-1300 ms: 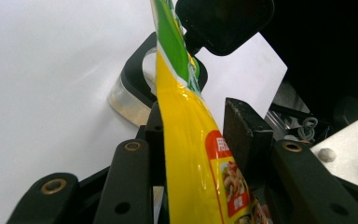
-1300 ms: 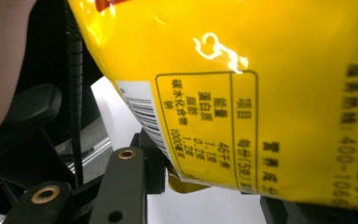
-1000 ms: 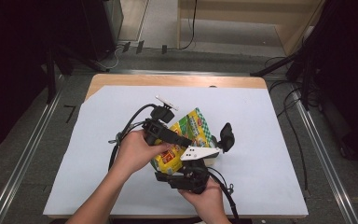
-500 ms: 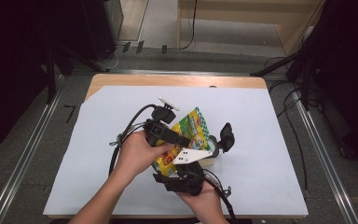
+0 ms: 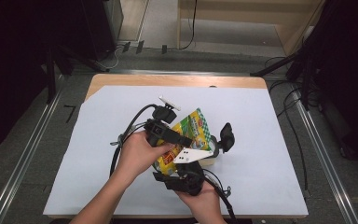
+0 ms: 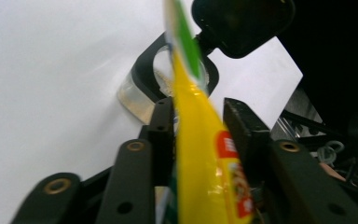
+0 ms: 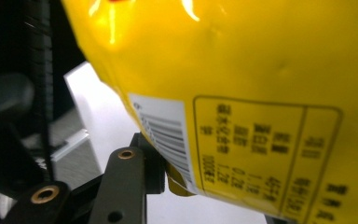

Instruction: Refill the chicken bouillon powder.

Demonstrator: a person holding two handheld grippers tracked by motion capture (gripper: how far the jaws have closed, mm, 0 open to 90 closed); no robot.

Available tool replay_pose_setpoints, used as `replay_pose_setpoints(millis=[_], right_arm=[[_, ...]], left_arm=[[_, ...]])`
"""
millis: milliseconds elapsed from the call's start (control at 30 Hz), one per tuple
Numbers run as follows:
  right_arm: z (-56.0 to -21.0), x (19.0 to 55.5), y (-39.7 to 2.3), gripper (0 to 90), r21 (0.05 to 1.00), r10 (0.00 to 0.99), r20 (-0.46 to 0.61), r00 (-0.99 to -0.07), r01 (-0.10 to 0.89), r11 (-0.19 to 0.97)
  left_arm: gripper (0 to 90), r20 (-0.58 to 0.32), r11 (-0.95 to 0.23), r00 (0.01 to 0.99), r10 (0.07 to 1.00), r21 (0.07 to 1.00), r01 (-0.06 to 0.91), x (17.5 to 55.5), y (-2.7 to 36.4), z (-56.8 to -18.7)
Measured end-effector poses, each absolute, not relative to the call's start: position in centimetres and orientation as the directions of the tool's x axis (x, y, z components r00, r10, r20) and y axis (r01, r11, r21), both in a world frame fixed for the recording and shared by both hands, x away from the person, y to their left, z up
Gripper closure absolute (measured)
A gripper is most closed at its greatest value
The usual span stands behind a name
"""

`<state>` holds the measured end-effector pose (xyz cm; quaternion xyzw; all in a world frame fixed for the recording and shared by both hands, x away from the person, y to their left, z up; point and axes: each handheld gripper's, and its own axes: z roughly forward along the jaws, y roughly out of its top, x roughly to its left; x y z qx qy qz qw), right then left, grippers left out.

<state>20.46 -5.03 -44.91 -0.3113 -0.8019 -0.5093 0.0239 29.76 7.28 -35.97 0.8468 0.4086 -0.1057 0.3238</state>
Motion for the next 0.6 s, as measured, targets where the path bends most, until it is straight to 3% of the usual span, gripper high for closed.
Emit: replay_pose_setpoints(millis=[600], right_arm=[[-44.8, 20.7, -6.0, 65.9, 0.805, 0.421, 0.444, -0.791, 0.559, 0.200]], left_arm=[[58.7, -0.518, -0.413, 0.627, 0.582, 0.476, 0.776, 29.8, 9.3, -34.3]])
